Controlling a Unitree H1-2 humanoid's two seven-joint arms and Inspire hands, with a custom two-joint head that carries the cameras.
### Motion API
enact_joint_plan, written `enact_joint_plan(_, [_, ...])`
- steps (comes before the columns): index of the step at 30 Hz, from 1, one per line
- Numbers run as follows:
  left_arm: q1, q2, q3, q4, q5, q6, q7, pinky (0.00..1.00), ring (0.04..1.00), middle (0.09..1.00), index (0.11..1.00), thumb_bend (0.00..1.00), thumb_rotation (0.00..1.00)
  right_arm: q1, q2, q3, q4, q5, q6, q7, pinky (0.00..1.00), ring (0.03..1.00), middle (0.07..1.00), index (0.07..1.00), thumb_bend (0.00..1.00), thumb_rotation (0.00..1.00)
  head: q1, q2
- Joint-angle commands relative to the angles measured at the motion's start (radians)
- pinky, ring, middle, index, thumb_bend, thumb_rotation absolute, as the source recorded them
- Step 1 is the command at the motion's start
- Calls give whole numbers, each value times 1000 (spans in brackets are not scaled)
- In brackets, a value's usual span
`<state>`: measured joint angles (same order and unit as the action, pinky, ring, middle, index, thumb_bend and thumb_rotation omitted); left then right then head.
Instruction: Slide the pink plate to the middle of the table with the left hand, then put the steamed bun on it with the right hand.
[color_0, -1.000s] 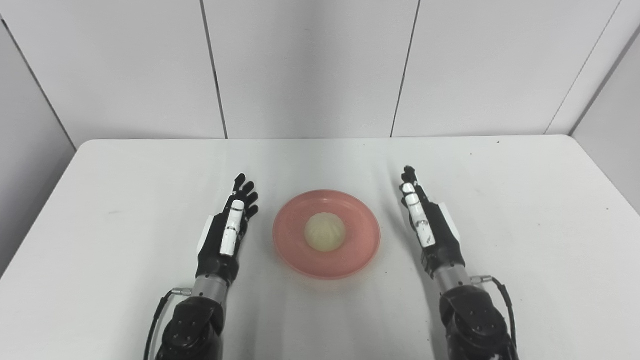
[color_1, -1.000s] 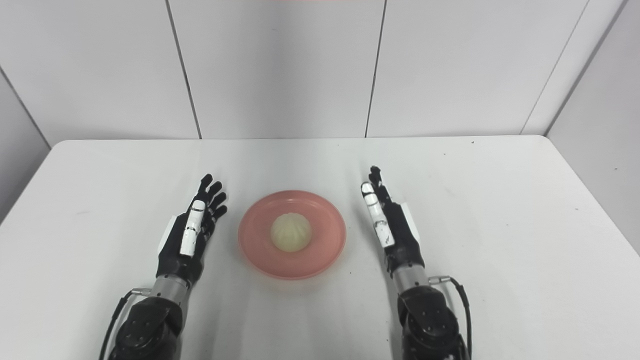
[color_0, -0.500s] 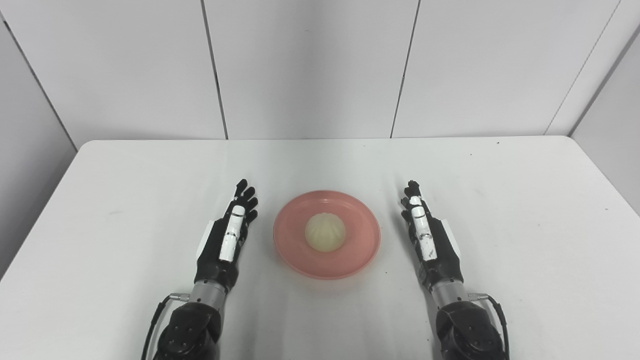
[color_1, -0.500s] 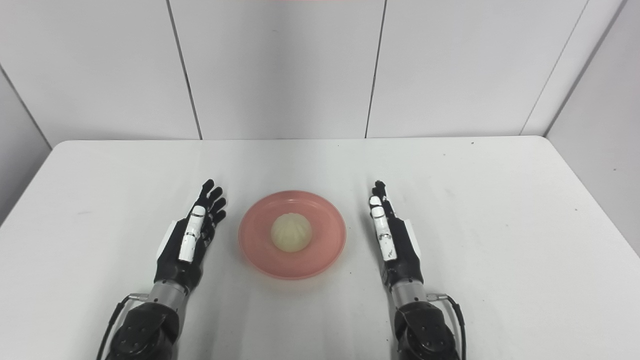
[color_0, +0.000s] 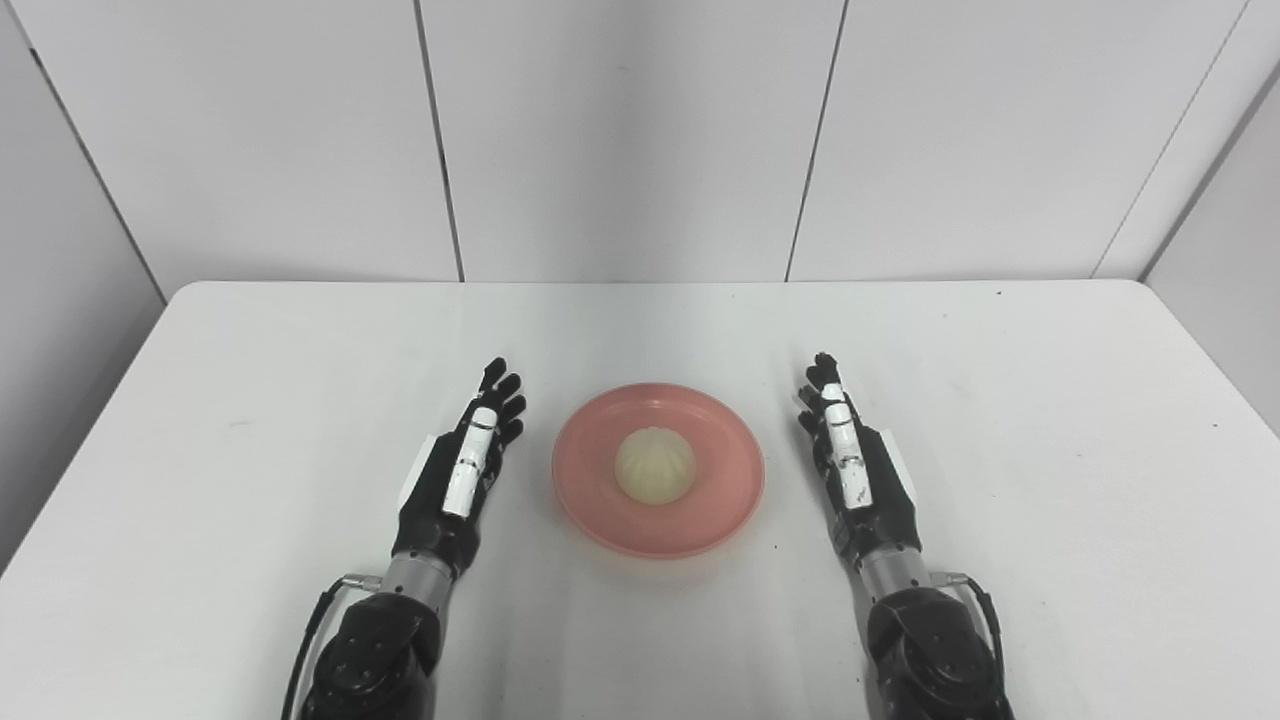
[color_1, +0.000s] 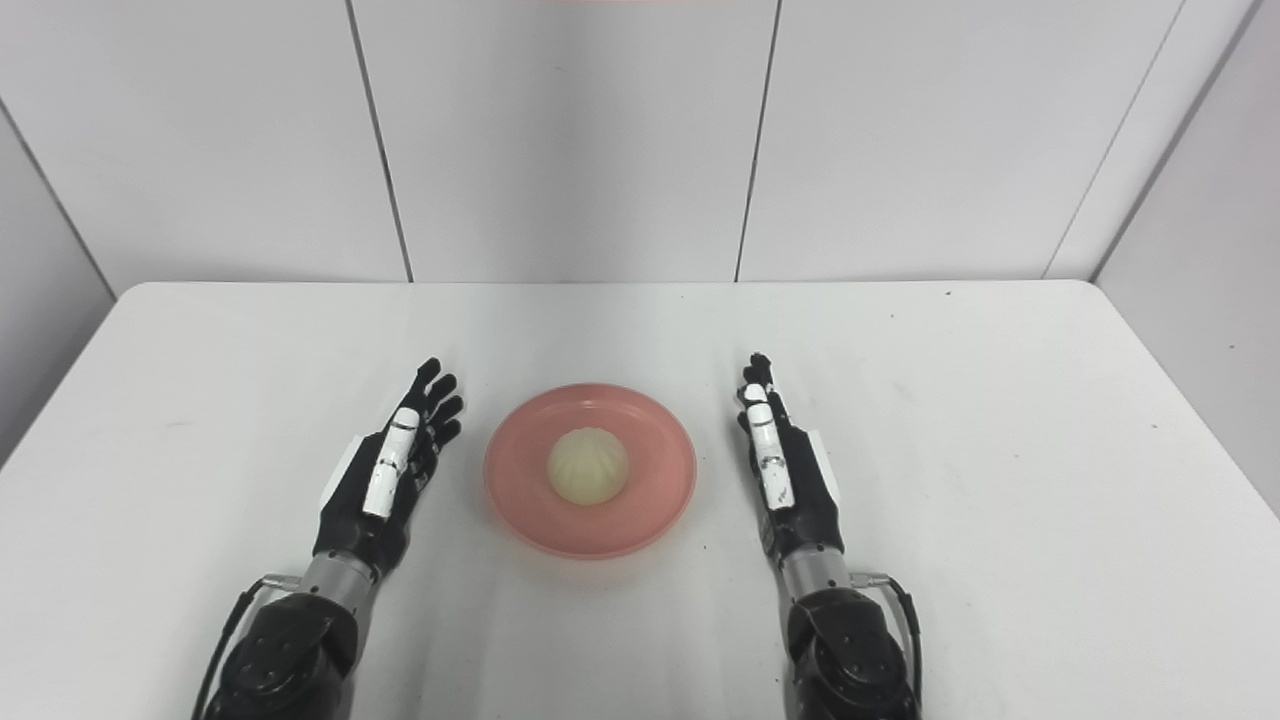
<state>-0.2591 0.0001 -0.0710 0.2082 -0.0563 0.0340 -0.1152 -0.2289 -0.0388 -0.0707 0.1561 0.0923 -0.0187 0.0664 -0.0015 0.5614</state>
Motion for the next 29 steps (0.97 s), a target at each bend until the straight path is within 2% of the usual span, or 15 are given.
enact_joint_plan(1, [17,13,-8,69,27,51,3,988,974,984,975,431,1000,32,-1,2,62,6,-61,10,1000,1000,1000,1000,234,1000,-1,2])
enact_joint_plan(15, [-6,20,-3,125,17,11,-2,988,970,980,971,437,1000,14,-8,12,112,-2,-92,6,1000,995,1000,1000,229,1000,8,-1])
enact_joint_plan(29, [-18,35,10,160,-7,-3,-33,997,974,983,981,435,1000,-2,10,23,152,-24,-112,-13,1000,996,1000,1000,221,1000,-16,-32])
